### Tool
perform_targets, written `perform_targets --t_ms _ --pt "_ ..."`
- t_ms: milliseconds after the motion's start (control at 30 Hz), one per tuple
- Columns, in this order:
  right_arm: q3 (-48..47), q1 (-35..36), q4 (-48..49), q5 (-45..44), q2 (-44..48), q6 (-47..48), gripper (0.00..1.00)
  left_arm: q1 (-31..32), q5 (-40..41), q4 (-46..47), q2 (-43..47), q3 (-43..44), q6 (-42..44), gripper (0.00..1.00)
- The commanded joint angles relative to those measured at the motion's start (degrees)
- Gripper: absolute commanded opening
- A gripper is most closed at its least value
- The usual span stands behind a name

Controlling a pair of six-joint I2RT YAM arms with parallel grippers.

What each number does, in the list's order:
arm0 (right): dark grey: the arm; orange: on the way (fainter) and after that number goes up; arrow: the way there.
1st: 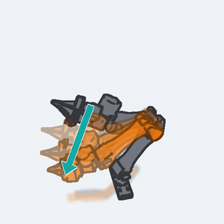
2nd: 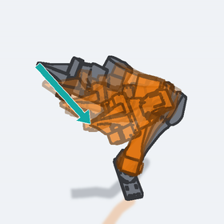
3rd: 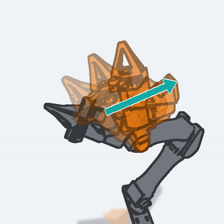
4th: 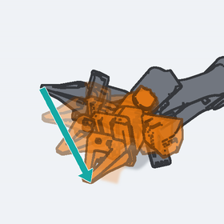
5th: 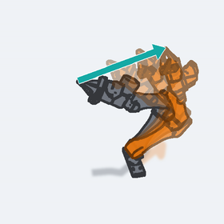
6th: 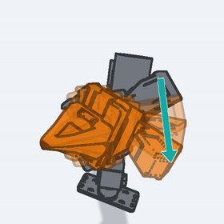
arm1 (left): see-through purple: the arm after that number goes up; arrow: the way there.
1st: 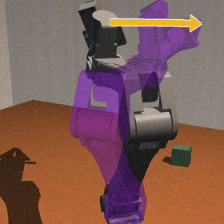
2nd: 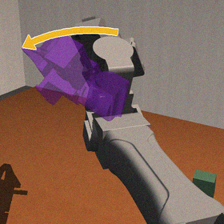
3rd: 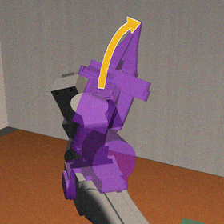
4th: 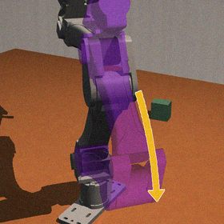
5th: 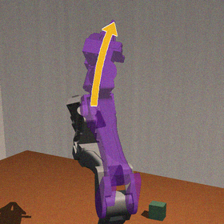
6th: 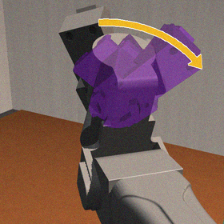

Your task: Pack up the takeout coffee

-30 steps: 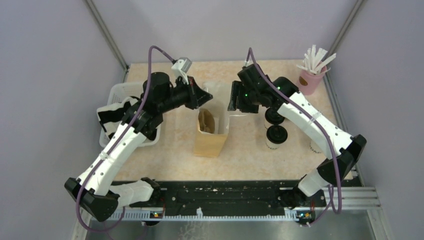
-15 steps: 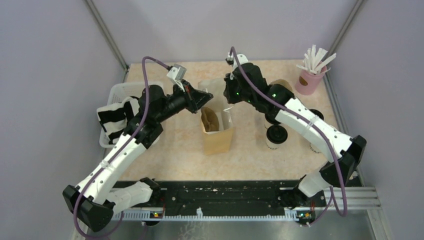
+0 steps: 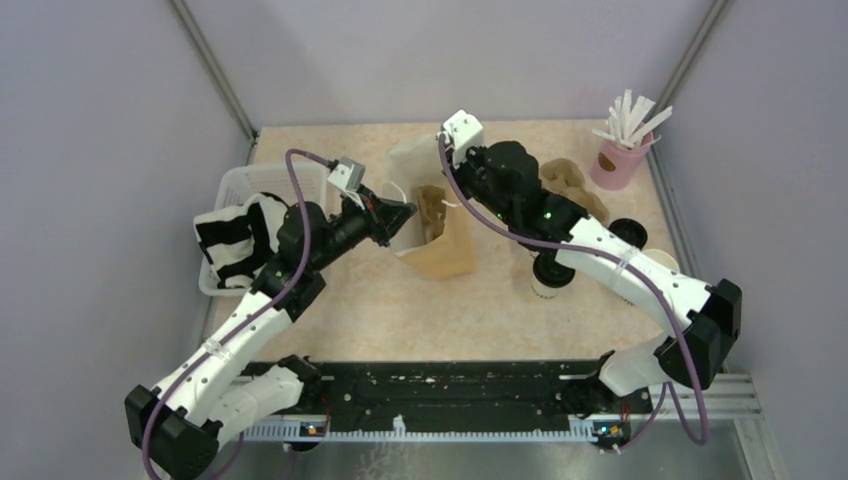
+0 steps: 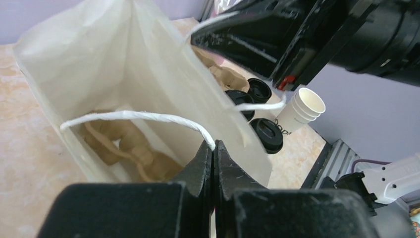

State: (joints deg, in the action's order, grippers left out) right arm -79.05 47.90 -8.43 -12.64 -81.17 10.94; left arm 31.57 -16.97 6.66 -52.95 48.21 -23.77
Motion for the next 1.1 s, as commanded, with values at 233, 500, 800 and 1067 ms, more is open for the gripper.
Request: perform_targets --t_ms 233,500,800,1067 --pt "-4.55 -0.78 7.30 -1.88 1.43 4.72 0.00 -0.06 -0.01 5.34 -1.26 6.76 2.72 0.00" --pt "-12.66 -0.79 -5.94 -1.51 2.12 -5.19 0.00 -0.05 7.97 -1.05 -3.63 16.61 -3.94 0.00" --pt "-11.22 -5.31 -15.57 4.95 -1.39 -37.11 0.00 -0.86 3.89 -33.80 -25.91 48.65 -0.97 0.00" --pt "-28.29 -5.08 -27.78 5.50 -1.70 -35.14 0.00 -0.84 -1.62 -23.97 -24.83 56.31 -4.89 0.00"
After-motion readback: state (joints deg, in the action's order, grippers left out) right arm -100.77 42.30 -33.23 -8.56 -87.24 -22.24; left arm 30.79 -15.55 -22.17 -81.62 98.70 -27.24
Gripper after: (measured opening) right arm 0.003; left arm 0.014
